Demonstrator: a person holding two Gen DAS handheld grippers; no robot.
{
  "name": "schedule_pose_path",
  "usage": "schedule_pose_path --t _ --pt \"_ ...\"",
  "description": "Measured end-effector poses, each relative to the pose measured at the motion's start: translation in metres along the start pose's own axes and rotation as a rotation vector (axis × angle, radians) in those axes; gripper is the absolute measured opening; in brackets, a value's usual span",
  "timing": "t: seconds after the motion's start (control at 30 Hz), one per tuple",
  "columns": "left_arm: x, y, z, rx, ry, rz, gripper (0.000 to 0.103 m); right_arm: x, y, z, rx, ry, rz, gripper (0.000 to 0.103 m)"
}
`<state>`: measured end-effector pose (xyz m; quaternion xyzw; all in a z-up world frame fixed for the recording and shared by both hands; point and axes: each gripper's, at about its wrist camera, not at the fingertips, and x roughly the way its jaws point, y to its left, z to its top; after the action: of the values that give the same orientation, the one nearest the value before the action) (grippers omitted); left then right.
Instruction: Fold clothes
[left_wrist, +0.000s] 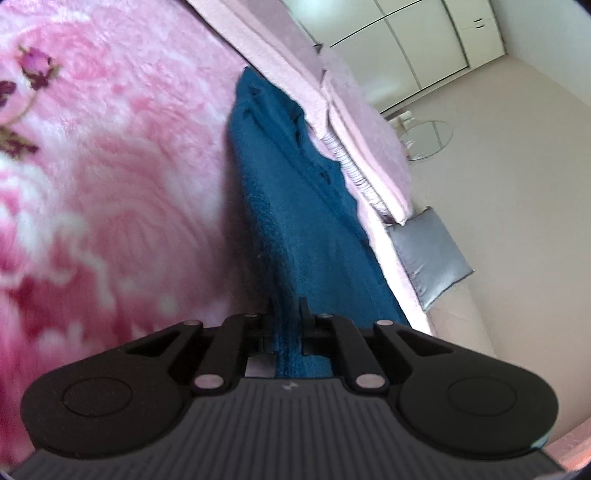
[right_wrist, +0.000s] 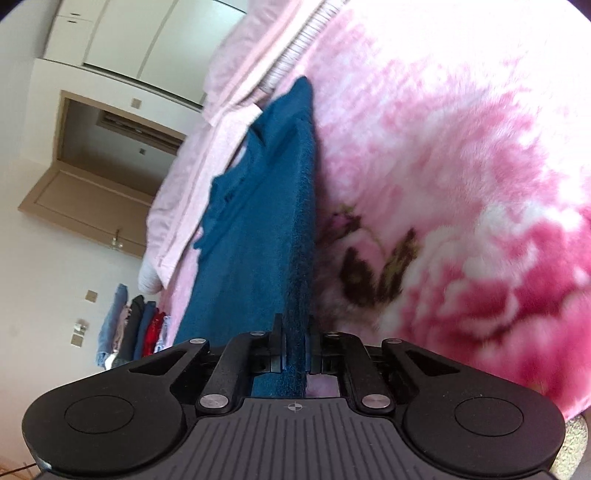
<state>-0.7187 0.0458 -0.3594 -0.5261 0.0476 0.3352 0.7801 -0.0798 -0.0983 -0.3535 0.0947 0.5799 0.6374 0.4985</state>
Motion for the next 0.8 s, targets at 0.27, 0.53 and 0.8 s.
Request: schedule_pose_path --t 0.27,0.53,0.8 --pt "-0.053 -0.012 -0.063 -0.035 -0.021 -0.017 0.005 -0.060 0.006 -0.046 0.015 -0.041 0.016 0.007" --pt "-0.106 -0.024 -0.123 -0.066 -0.030 -0.016 0.005 -0.122 0.004 -0.117 0.054 -0.069 0.035 0.007" --pt "-0.146 -0.045 -0.156 -0.060 -0.035 -0.048 0.005 -0.167 0.010 -0.160 0.078 -0.074 0.050 0.007"
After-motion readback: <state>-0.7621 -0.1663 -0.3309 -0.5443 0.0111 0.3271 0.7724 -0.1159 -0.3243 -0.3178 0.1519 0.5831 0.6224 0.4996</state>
